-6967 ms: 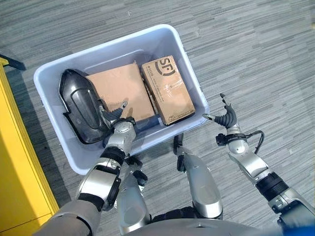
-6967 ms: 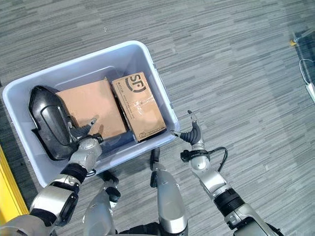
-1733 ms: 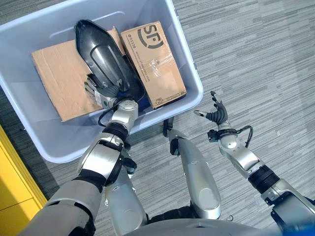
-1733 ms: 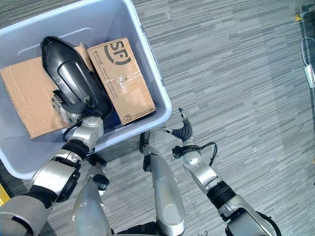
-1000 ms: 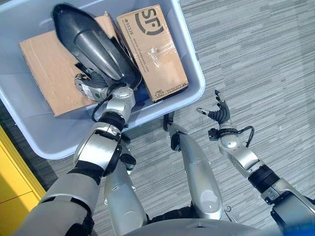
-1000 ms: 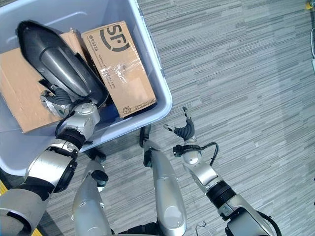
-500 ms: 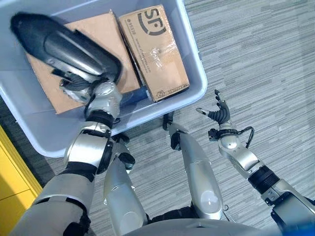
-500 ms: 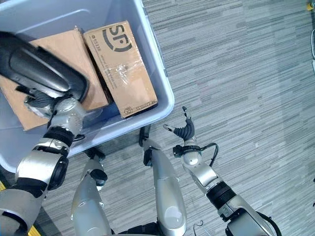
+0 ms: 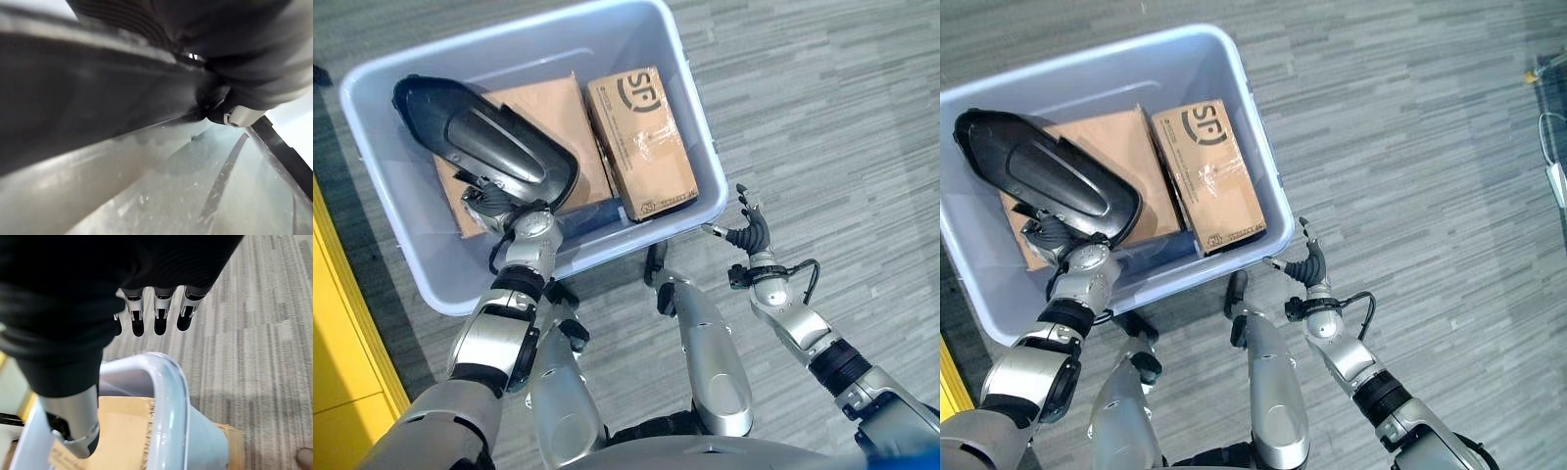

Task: Move parts from the plastic box to the shelf.

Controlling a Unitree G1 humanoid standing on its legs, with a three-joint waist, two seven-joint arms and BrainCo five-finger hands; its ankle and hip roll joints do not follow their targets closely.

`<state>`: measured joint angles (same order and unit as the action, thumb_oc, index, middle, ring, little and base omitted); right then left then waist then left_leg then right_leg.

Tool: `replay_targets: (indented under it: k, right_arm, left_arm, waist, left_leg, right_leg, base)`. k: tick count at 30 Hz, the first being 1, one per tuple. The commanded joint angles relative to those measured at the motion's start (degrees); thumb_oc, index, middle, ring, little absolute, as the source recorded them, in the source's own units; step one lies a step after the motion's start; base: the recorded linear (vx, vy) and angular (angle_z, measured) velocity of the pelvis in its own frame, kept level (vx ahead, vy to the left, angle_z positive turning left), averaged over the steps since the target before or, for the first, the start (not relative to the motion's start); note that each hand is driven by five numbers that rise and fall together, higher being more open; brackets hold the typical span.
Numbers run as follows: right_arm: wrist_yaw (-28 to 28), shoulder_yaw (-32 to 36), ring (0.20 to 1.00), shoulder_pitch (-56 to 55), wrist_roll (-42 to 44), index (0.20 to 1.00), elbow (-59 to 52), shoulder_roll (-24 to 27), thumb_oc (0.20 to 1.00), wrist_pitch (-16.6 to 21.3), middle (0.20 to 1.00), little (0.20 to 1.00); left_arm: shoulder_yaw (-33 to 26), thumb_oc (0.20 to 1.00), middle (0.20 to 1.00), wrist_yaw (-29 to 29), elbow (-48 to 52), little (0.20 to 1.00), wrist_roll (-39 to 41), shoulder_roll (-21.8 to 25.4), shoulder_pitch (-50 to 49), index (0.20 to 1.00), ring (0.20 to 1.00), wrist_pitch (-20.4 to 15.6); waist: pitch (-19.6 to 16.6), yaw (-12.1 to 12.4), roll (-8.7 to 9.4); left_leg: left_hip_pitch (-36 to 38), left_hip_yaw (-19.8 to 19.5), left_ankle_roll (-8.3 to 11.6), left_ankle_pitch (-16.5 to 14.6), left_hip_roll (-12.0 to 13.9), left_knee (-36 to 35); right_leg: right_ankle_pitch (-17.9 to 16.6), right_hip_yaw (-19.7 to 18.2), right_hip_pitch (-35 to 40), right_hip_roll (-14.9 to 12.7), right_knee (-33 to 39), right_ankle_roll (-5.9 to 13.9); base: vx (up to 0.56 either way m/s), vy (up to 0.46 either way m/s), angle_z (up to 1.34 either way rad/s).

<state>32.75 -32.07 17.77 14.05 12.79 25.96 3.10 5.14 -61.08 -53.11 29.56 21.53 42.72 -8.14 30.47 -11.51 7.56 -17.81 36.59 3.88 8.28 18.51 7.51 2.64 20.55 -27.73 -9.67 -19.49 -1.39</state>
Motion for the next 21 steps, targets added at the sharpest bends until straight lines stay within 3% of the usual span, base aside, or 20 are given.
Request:
replay_targets:
  k: [1,5,12,21]
  right_arm:
    - [-0.9,1.5,1.0,-2.7,-3.6,1.0,-3.7,4.0,1.0,2.8,1.0,1.0]
    - [-2.1,1.6,1.0,-4.3,-4.5,1.0,-4.1,4.4,1.0,3.1,1.0,1.0]
    - [-3.5,1.3,1.0,-7.8,-6.2,1.0,-4.5,4.9,1.0,4.4,1.0,1.0]
    - [-8.9,3.3,1.0,-12.3,-6.5,1.0,-5.1,3.8,1.0,4.7,1.0,1.0]
  left_arm:
    - [-3.4,0.2,0.2,0.7,3.3,0.2,-3.8,2.6,-0.9,0.2,0.2,-2.7]
    - [-4.2,0.2,0.2,0.2,4.1,0.2,-6.0,4.3,-2.1,0.2,0.2,-1.2]
    - [-4.3,0.2,0.2,-0.2,7.5,0.2,-10.9,4.8,-6.7,0.2,0.2,-4.1]
    - [-0.9,0.2,0.2,9.3,16.4,0.2,-18.9,1.6,-18.7,0.2,0.2,-8.0]
  waist:
    - [-0.7,0.1,-2.11]
    - [-2.3,0.0,-2.69]
    - [-4.9,0.5,-3.71]
    - [-9.8,2.6,-6.18]
  left_leg:
    - [0.7,-2.5,7.48,-3.3,6.6,8.0]
    - [3.1,-1.9,7.12,-3.4,6.4,8.0]
    - [7.7,-0.8,6.87,-2.3,5.4,5.3]
    - [13.0,-1.9,6.35,0.1,2.4,1.4]
  right_leg:
    - [4.4,3.2,4.6,1.5,3.1,3.08]
    - [5.6,3.2,7.7,2.1,3.3,2.58]
    - [5.4,3.5,13.9,2.8,7.0,2.44]
    - [4.4,3.7,23.8,2.6,11.8,2.8]
  base:
    - [0.05,0.128,-0.07]
    - [0.04,0.063,-0.04]
    - [0.05,0.071,-0.03]
    - [0.08,0.132,0.06]
